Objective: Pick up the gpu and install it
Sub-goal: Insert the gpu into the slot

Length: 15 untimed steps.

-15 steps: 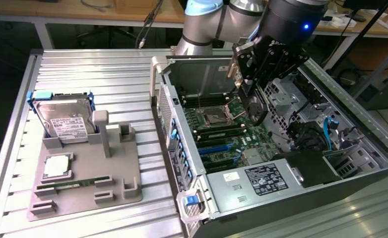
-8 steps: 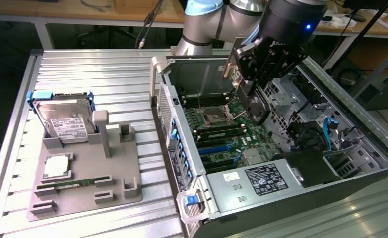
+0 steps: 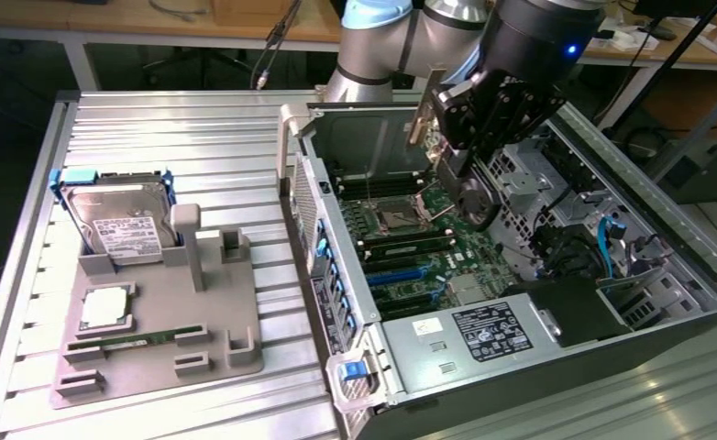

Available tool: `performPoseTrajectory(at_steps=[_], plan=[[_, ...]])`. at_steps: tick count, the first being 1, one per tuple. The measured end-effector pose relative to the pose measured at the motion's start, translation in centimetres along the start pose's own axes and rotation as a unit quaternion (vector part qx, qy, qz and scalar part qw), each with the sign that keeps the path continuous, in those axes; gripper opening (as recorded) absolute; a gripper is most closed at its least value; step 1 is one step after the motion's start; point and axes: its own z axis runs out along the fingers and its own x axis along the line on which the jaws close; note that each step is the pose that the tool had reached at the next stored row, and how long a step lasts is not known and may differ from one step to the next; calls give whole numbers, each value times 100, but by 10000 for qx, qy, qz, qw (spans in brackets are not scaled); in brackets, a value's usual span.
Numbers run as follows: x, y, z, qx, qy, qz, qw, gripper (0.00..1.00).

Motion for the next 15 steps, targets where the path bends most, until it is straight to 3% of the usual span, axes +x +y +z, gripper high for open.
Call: performPoseTrajectory(at_steps=[15], plan=[[0,0,0,-10,17,-387,9992,27]])
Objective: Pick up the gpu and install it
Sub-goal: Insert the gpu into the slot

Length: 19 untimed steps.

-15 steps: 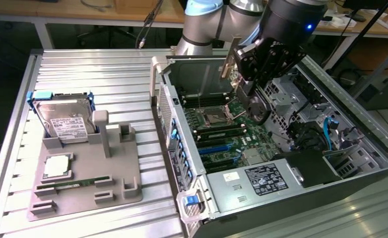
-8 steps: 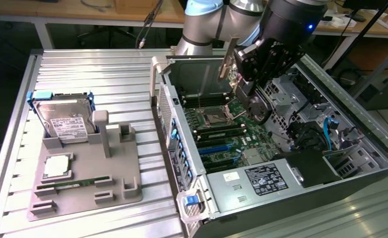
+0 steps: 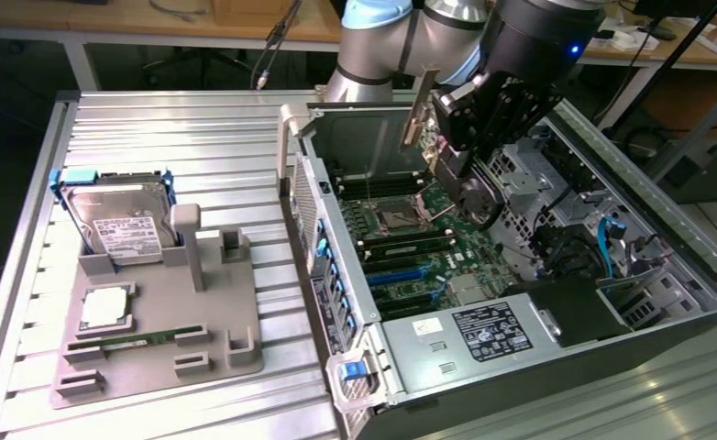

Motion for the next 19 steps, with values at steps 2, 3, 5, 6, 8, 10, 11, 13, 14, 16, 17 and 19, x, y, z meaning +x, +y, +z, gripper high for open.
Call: performPoseTrajectory(at_steps=[2,3,5,6,8,10,11,13,14,16,17,19], plan=[[0,0,0,0,0,-4,10000,27],[0,0,0,0,0,-5,10000,27],[0,0,0,0,0,-6,10000,27],[0,0,0,0,0,-6,10000,27],[0,0,0,0,0,-5,10000,27],[0,0,0,0,0,-6,10000,27],[0,0,0,0,0,-6,10000,27],[0,0,0,-1,1,-28,10000,27],[0,0,0,-2,3,-57,10000,27],[0,0,0,-3,6,-125,9999,27],[0,0,0,-4,7,-156,9999,27],[0,0,0,-6,9,-210,9998,27]])
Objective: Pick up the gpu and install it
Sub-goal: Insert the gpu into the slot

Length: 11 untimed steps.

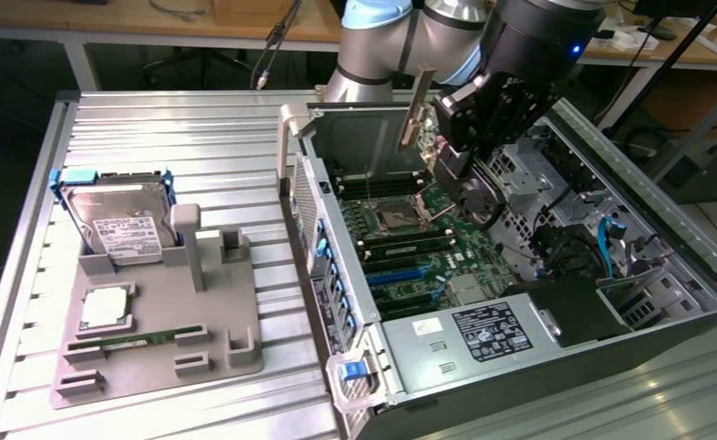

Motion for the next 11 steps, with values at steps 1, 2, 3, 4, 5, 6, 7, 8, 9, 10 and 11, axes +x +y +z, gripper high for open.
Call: performPoseTrajectory(at_steps=[1,2,3,4,5,6,7,8,9,10,11], plan=[[0,0,0,0,1,-23,10000,27],[0,0,0,-1,2,-47,10000,27],[0,0,0,-2,3,-68,10000,27],[0,0,0,-2,4,-94,10000,27],[0,0,0,-3,5,-117,9999,27],[0,0,0,-3,7,-140,9999,27],[0,0,0,-4,8,-161,9999,27],[0,0,0,-5,8,-185,9998,27],[0,0,0,-5,9,-205,9998,27],[0,0,0,-5,10,-228,9997,27],[0,0,0,-6,11,-248,9997,27]])
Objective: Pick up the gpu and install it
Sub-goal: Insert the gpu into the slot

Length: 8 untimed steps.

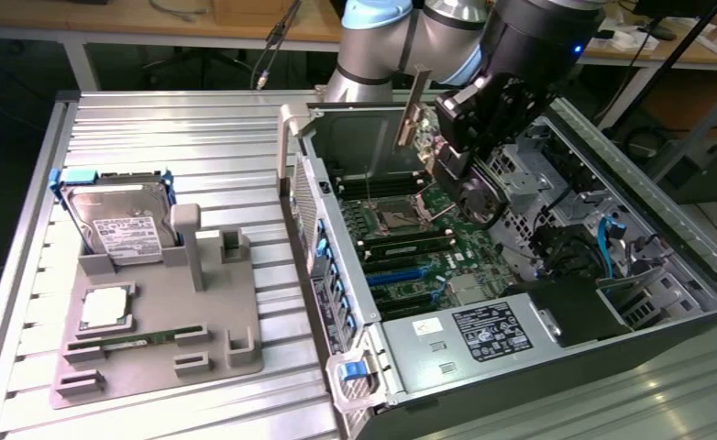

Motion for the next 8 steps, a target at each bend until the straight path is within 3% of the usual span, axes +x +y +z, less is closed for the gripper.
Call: performPoseTrajectory(at_steps=[8], plan=[[0,0,0,-5,8,-179,9998,27]])
